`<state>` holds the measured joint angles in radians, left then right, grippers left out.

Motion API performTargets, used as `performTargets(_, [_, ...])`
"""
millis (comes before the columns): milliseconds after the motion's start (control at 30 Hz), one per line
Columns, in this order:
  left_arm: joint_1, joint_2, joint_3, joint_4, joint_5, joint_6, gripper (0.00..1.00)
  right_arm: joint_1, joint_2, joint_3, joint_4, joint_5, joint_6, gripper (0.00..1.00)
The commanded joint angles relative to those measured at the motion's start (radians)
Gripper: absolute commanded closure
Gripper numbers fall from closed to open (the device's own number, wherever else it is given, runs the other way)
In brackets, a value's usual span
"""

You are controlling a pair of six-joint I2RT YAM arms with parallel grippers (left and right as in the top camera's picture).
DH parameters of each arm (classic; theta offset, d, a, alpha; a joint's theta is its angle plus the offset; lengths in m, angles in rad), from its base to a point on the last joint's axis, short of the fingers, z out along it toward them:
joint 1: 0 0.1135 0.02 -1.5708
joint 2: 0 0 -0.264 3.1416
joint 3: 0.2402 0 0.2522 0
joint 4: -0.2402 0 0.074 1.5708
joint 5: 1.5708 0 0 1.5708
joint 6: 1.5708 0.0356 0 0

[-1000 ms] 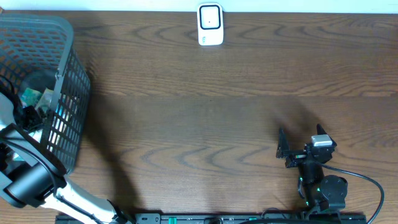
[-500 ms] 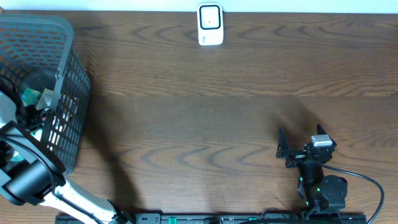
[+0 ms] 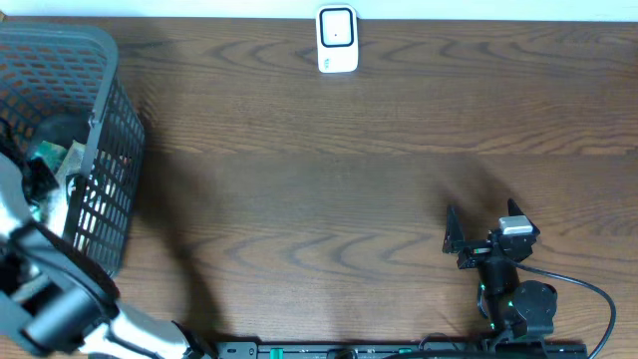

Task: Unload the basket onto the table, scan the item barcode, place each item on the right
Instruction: 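Carry the green pack with the left gripper to the scanner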

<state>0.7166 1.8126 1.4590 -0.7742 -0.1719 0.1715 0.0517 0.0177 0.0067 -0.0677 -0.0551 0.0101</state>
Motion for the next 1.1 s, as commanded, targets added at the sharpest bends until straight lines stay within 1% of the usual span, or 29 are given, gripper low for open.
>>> performTargets(0, [-0.023,-0.174,0.013,0.039,0.006,-0.065,0.92,0.008,-0.005,-0.001,-0.004,-0.003,-0.004,0.01])
performTargets(133, [-0.074,-0.33,0.013,0.107,0.006,-0.064,0.93,0.008,-0.005,-0.001,-0.004,-0.004,-0.004,0.01])
performTargets(300, [-0.185,-0.501,0.013,0.2,0.006,-0.064,0.93,0.008,-0.005,-0.001,-0.004,-0.003,-0.004,0.01])
performTargets(400, [-0.293,-0.588,0.013,0.237,0.006,-0.064,0.93,0.008,-0.005,-0.001,-0.004,-0.004,-0.004,0.01])
performTargets(433, [-0.349,-0.619,0.013,0.243,0.006,-0.064,0.93,0.008,-0.005,-0.001,-0.004,-0.004,-0.004,0.01])
performTargets(467, [-0.381,-0.632,0.013,0.245,0.006,-0.065,0.92,0.008,-0.005,-0.001,-0.004,-0.004,-0.004,0.01])
performTargets(567, [-0.536,-0.666,0.013,0.24,0.006,-0.065,0.93,0.008,-0.005,-0.001,-0.004,-0.004,-0.004,0.01])
performTargets(733, [-0.815,-0.632,0.013,0.208,0.001,-0.065,0.93,0.008,-0.005,-0.001,-0.004,-0.004,-0.004,0.01])
performTargets(833, [-0.982,-0.541,0.013,0.199,-0.008,-0.064,0.93,0.008,-0.005,-0.001,-0.004,-0.004,-0.004,0.01])
performTargets(967, [-1.126,-0.391,0.013,0.171,-0.029,-0.065,0.93,0.008,-0.005,-0.001,-0.004,-0.004,-0.004,0.01])
performTargets(1067, [-1.205,-0.272,0.013,0.158,-0.029,-0.074,0.93,0.008,-0.005,-0.001,-0.004,-0.004,-0.004,0.01])
